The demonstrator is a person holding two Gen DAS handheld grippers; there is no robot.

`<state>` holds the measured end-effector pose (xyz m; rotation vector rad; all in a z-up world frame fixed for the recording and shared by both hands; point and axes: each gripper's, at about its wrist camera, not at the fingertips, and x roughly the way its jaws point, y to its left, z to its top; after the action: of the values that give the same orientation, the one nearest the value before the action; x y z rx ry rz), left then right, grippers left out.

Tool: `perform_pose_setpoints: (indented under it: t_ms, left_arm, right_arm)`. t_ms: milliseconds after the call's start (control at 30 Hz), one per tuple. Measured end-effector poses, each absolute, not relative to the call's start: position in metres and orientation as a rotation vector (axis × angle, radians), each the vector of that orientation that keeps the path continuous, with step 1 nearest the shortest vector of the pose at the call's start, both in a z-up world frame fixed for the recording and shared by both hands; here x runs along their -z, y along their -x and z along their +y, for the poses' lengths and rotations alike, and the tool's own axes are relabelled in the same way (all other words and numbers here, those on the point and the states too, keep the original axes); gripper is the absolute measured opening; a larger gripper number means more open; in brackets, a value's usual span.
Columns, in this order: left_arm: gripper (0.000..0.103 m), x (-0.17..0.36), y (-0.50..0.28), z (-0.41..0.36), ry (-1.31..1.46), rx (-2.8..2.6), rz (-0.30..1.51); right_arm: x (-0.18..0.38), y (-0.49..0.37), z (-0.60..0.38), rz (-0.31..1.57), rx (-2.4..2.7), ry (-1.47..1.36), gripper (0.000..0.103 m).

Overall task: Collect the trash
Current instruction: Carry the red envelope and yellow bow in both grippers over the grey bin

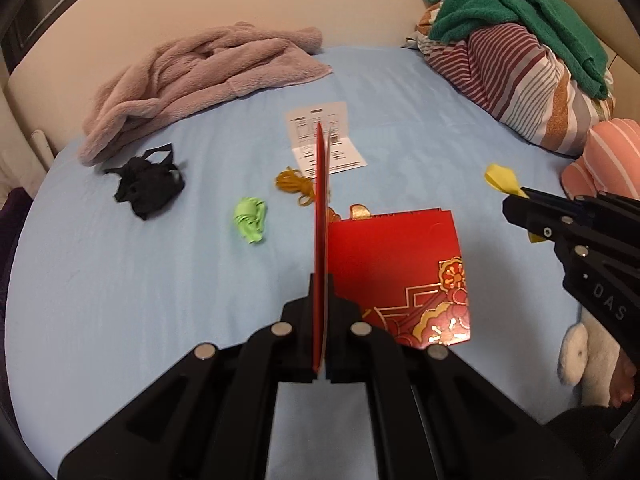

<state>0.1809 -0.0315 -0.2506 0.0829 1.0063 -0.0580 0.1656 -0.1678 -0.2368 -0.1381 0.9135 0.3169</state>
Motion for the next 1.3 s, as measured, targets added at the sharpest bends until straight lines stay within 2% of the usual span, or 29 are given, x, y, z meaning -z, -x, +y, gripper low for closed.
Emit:
perform_pose_setpoints:
  t_ms: [333, 833, 1300]
  left_arm:
    - [0.002, 0.199, -0.066, 0.081, -0.003, -0.146, 0.960]
    - [0.002, 0.150, 0.151, 0.303, 0.203, -0.662, 0.918]
    - [0.002, 0.110, 0.375, 0.422, 0.394, -1.159, 0.911]
  right_arm:
    - [0.200, -0.080, -0.045, 0.871, -0.549, 0.223, 0.010]
    - [0.152, 0.070, 0.216, 0.781, -1.071, 0.426, 0.010]
    - [0.125, 0.244, 0.415, 0.720, -1.584, 0.600, 0.010]
